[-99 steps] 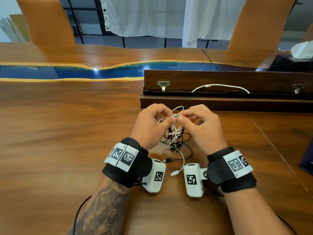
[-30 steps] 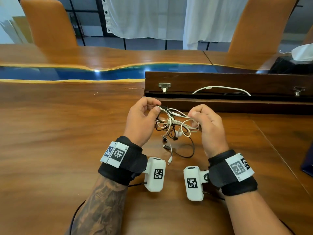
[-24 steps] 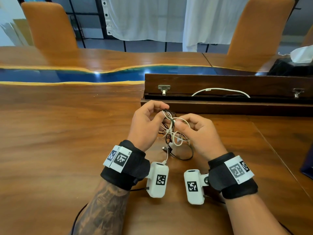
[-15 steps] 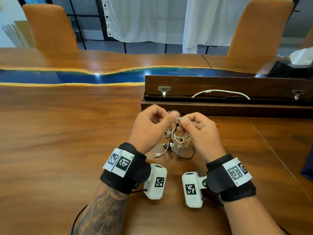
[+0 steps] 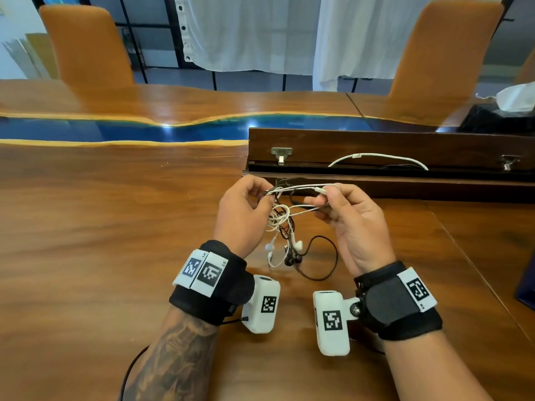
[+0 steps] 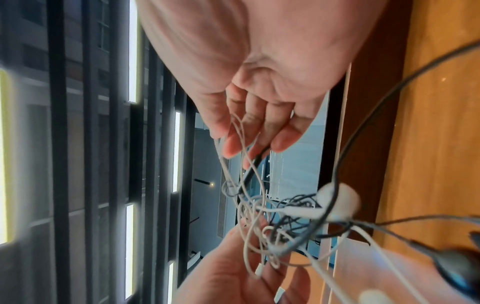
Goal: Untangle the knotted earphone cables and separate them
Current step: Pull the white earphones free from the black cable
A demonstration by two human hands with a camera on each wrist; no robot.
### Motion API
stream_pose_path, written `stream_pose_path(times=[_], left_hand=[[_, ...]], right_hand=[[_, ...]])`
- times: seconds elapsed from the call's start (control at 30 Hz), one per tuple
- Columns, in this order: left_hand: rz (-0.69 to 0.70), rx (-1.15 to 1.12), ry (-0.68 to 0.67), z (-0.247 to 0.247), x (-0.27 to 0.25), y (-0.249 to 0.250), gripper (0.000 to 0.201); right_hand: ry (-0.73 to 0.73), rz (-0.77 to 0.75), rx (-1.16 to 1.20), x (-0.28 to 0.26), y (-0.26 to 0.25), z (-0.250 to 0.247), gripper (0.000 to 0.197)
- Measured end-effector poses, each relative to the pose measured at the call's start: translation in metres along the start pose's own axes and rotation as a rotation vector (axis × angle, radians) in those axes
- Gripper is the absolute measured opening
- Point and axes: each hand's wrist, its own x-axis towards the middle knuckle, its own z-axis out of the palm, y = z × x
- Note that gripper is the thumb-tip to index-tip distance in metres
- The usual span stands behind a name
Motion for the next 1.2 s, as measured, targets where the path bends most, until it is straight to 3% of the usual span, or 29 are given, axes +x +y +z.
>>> stream_pose_path(times=[0.17, 0.27, 0.33, 0.53, 0.7, 0.83, 0.9, 0.97, 1.07, 1.2], left_hand=[[-0.007, -0.014, 0.073, -0.004, 0.003, -0.004, 0.013], [0.012, 0.022, 0.085, -0.003, 0.002, -0.004, 0.013], [0.026, 0.047, 0.094, 0.000, 0.001, -0.003, 0.013], [0.027, 0.068, 0.028, 0.000, -0.002, 0.000, 0.014], [0.082, 0.184, 0.117, -0.005, 0.002, -0.005, 0.019], [0.092, 0.197, 0.188, -0.004, 0.001, -0.005, 0.015], [0.025, 0.035, 0.218, -0.005, 0.004, -0.004, 0.014], [-0.118, -0.278, 0.198, -0.009, 0.006, 0.003, 0.018], [-0.197, -0.681, 0.097, -0.015, 0.005, 0.015, 0.023], [-0.192, -0.705, 0.046, -0.017, 0.005, 0.017, 0.022]], right_hand=[[0.011, -0.037, 0.032, 0.002, -0.002, -0.004, 0.014], [0.072, -0.103, -0.206, 0.002, 0.001, -0.005, 0.036], [0.135, -0.162, -0.314, 0.001, 0.001, -0.003, 0.040], [0.236, -0.126, -0.122, 0.002, -0.003, -0.006, 0.031], [0.275, -0.185, -0.373, 0.004, 0.001, -0.013, 0.022], [0.269, -0.188, -0.423, 0.003, -0.001, -0.010, 0.012], [0.221, -0.057, -0.266, 0.003, -0.005, -0.009, 0.005], [0.161, 0.064, -0.054, 0.002, -0.009, -0.009, 0.011], [0.127, 0.085, 0.020, 0.000, -0.014, -0.007, 0.014], [0.140, 0.057, 0.126, 0.000, -0.014, -0.006, 0.017]])
